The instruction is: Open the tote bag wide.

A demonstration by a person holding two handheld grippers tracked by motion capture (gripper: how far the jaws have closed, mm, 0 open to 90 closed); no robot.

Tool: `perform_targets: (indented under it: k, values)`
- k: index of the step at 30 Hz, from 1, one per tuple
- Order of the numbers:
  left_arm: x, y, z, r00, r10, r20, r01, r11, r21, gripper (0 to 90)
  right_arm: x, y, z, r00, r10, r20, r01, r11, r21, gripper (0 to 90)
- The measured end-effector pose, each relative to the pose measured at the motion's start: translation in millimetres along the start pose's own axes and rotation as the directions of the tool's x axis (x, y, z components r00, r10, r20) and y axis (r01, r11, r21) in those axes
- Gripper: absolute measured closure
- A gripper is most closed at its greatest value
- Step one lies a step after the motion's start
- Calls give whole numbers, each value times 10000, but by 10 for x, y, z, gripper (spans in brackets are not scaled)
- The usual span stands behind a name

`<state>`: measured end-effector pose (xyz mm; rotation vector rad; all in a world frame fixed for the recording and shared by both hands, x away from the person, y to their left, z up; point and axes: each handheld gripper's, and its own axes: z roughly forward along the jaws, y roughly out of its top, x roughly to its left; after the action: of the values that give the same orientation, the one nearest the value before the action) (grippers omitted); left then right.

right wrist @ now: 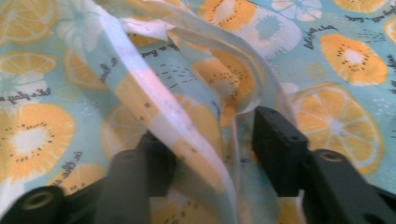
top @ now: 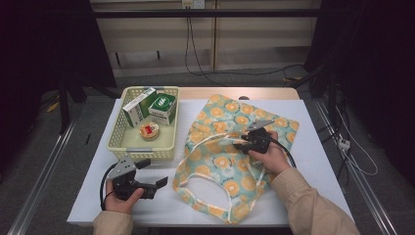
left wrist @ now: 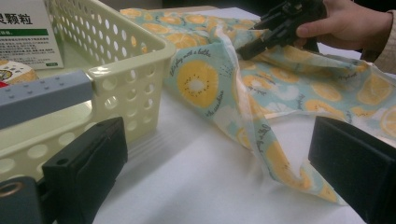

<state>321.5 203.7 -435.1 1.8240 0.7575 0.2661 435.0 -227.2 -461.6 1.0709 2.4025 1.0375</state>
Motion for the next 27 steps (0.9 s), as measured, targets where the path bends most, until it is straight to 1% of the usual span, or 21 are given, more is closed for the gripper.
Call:
perform_targets:
  k: [2,4,7,9,11,12,15,18,20,22,27]
  values:
    - [-4,6,-2,10000,20,15,-20,10000,1,43,-25,0,0,10000,33,58,-33,10000,-53,645]
    - [-6,9,0,10000,39,42,-39,10000,-8,43,-34,0,2,9999,53,126,-52,10000,-67,689]
    - [-3,10,10,9999,89,58,-89,10000,41,43,-47,11,9,10000,58,47,-58,10000,-62,779]
    - [-7,13,14,10000,60,45,-60,10000,32,43,-55,26,12,10000,78,-10,-78,10000,17,812]
    - [-7,17,13,10000,38,82,-38,10000,4,43,-62,40,8,9996,197,-199,-195,9997,127,862]
    - [-6,19,10,10000,62,76,-63,10000,8,43,-61,49,5,9994,255,-219,-251,9995,195,873]
    - [-10,21,9,10000,22,72,-22,10000,-48,43,-54,85,-28,9988,229,-432,-212,9990,388,885]
    - [-15,26,3,10000,72,37,-72,10000,-6,43,-63,136,-111,9958,489,-780,-480,9988,136,887]
    - [-20,31,2,10000,70,51,-70,10000,-16,43,-73,184,-182,9949,539,-854,-538,9985,40,887]
    - [-26,38,2,10000,67,34,-67,10000,-51,43,-88,238,-257,9928,705,-967,-725,9972,-167,887]
    - [-36,54,4,9999,127,34,-127,9999,-49,43,-95,379,-396,9933,663,-950,-695,9971,-301,886]
